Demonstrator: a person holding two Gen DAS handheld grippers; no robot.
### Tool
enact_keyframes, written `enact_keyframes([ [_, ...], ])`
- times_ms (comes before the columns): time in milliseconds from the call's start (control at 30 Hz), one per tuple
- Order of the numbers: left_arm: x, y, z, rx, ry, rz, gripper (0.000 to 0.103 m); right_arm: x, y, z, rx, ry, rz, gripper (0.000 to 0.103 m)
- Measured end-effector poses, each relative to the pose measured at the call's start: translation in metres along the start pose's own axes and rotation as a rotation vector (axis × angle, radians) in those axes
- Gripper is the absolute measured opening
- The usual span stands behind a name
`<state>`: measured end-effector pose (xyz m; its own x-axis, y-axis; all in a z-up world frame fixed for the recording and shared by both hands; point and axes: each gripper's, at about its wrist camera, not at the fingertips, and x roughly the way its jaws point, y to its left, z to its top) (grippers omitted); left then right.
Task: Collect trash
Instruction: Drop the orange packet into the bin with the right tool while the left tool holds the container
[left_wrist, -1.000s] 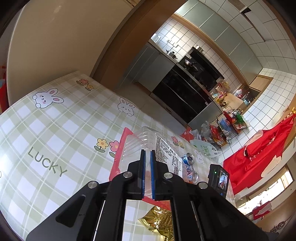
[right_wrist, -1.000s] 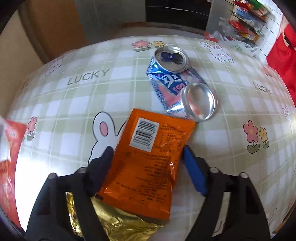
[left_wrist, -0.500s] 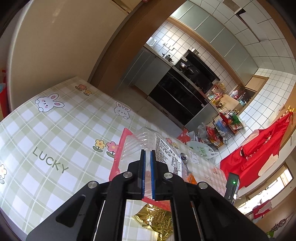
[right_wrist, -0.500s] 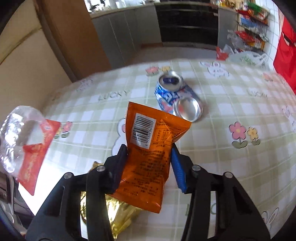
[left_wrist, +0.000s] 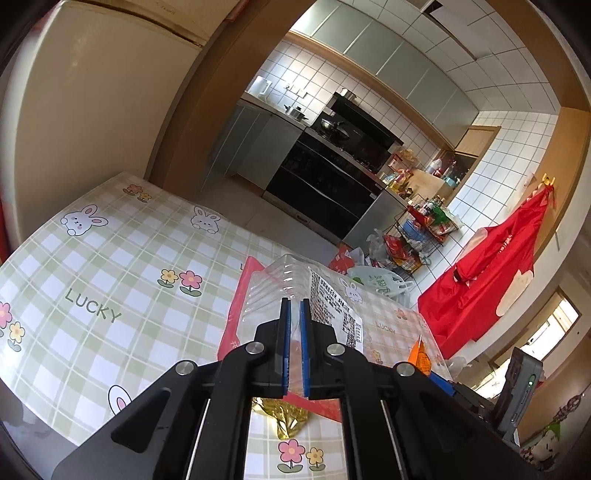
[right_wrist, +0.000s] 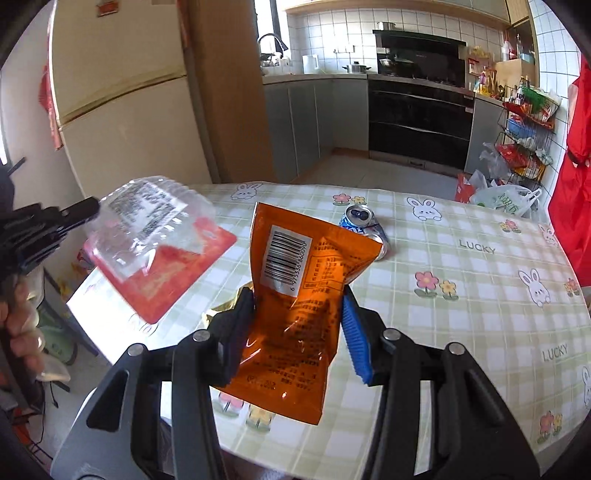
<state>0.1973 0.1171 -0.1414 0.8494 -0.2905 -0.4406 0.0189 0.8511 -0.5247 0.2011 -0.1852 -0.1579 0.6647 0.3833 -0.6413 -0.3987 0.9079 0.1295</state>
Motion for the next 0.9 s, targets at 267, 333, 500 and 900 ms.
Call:
enact_keyframes([
  [267, -0.038, -0.032, -0.032, 0.04, 0.019, -0.038, 0.005, -0.063, 0.006, -0.061, 0.031, 0.016, 0.013, 0.049],
  [333, -0.049, -0.039, -0.04, 0.044, 0.022, -0.047, 0.005, -0.077, 0.008, -0.076, 0.037, 0.016, 0.017, 0.049],
  [500, -0.074, -0.049, -0.059, 0.038, 0.021, -0.07, 0.005, -0.104, 0.019, -0.102, 0.027, 0.005, 0.028, 0.049],
  [900, -0.104, -0.066, -0.081, 0.08, 0.02, -0.093, 0.005, -0.114, 0.031, -0.133, 0.019, 0.051, 0.064, 0.062],
])
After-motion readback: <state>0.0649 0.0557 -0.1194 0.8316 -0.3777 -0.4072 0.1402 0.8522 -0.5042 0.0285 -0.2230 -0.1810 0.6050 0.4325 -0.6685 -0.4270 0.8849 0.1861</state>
